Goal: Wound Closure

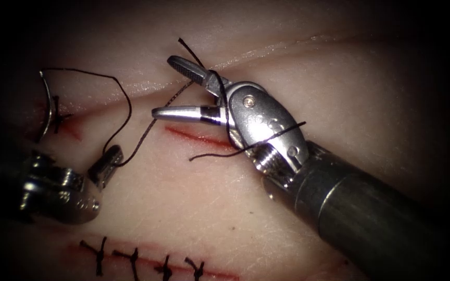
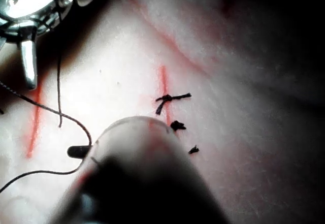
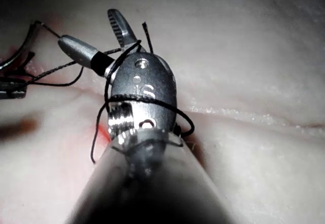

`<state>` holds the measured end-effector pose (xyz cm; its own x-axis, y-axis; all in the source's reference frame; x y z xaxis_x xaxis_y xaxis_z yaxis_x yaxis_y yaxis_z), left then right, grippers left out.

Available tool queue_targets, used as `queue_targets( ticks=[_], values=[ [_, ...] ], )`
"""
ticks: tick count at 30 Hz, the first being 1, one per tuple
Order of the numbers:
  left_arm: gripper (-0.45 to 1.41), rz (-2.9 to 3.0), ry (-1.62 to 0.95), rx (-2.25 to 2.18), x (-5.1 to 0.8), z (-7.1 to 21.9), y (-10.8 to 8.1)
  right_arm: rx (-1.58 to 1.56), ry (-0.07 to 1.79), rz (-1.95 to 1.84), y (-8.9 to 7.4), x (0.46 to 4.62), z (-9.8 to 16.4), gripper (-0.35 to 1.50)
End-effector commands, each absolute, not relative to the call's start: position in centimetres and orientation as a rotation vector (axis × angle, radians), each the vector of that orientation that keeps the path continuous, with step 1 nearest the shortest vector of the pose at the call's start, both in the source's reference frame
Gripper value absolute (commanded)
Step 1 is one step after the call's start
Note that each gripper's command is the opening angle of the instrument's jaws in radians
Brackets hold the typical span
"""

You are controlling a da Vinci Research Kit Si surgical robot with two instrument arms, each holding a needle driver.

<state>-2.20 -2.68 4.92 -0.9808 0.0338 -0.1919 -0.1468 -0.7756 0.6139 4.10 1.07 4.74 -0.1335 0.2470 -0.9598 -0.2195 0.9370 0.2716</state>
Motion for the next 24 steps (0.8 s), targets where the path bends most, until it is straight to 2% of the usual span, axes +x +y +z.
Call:
queue_targets(
  ticks=[1,7,15,24],
  values=[
    [-0.45,2.866,1.005,-0.257,-2.23,5.01,-2.76,0.026,1.664,0.397,1.06,4.19,4.78,1.31],
    [-0.45,2.887,0.982,-0.244,-2.25,5.12,-3.0,0.005,1.651,0.415,1.04,4.2,4.8,1.3],
    [-0.45,2.89,0.961,-0.228,-2.14,4.77,-3.3,-0.007,1.521,0.366,0.9,4.24,4.99,1.3],
    [-0.45,2.89,0.939,-0.241,-2.2,4.37,-3.43,-0.016,1.47,0.358,0.88,4.23,5.09,1.31]
  ],
)
